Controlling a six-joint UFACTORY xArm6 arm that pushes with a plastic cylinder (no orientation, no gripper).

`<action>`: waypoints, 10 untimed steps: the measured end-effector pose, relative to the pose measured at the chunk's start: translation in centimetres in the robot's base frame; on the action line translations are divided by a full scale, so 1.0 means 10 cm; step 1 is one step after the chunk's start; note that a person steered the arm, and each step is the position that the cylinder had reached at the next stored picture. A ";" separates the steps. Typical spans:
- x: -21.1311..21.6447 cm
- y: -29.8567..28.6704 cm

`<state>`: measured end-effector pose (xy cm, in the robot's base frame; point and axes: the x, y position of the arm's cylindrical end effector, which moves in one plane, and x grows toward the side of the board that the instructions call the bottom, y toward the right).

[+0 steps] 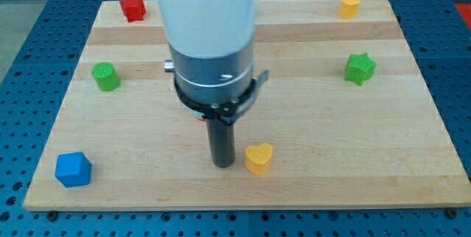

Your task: Move the red circle towards the bottom right corner of the board

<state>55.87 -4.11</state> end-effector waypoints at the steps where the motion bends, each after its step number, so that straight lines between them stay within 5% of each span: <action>1: -0.18 -0.25; 6: -0.82 -0.94; 10: -0.95 -0.02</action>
<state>46.38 -4.36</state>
